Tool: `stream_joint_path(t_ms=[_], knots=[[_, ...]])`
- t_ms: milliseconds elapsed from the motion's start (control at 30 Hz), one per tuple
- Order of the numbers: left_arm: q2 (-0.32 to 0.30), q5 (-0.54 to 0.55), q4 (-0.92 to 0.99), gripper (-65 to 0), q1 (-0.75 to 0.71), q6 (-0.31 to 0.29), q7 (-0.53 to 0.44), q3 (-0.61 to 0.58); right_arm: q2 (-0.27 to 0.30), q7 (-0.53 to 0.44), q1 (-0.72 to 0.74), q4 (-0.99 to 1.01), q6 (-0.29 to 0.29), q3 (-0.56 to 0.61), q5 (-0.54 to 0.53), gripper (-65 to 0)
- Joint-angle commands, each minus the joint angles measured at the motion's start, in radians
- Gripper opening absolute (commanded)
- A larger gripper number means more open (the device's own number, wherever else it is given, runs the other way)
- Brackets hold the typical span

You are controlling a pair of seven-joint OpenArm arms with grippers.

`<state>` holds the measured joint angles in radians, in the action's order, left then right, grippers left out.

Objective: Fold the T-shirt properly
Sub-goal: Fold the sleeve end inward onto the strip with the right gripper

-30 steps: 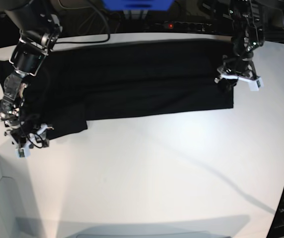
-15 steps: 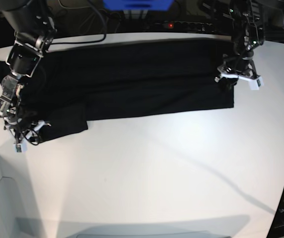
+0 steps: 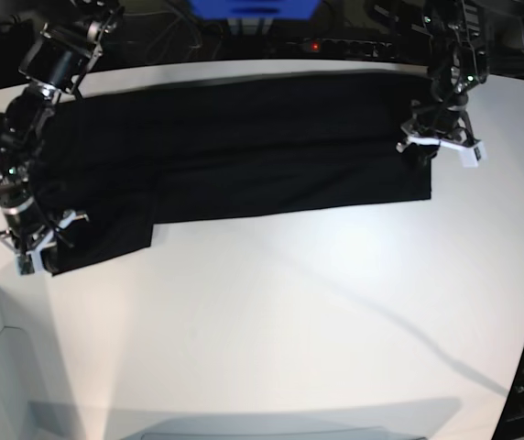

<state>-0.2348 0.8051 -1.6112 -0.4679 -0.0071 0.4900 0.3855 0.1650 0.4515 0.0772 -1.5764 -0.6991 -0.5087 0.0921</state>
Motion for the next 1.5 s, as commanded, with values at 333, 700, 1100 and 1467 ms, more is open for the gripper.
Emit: stream_joint_path(t_ms=[333, 700, 1100, 1467], knots=[[-0.015, -0.01, -0.007, -44.6, -0.004, 0.012, 0.009, 0.005, -0.097, -0.021, -0.247, -0.35, 0.001, -0.173, -0.016, -65.0], [-0.015, -0.014, -0.007, -44.6, 0.014, 0.006, 0.009, 0.005, -0.152, -0.023, -0.389, -0.413, 0.001, -0.268, -0.016, -65.0], [-0.016, -0.013, -0.007, -44.6, 0.013, 0.005, 0.009, 0.005, -0.2, -0.021, -0.452, -0.419, 0.001, -0.39, -0.015, -65.0], [-0.018, -0.014, -0.008, -44.6, 0.01, 0.005, 0.009, 0.005, -0.272, -0.029, -0.506, -0.421, 0.001, -0.373, -0.016, -65.0]])
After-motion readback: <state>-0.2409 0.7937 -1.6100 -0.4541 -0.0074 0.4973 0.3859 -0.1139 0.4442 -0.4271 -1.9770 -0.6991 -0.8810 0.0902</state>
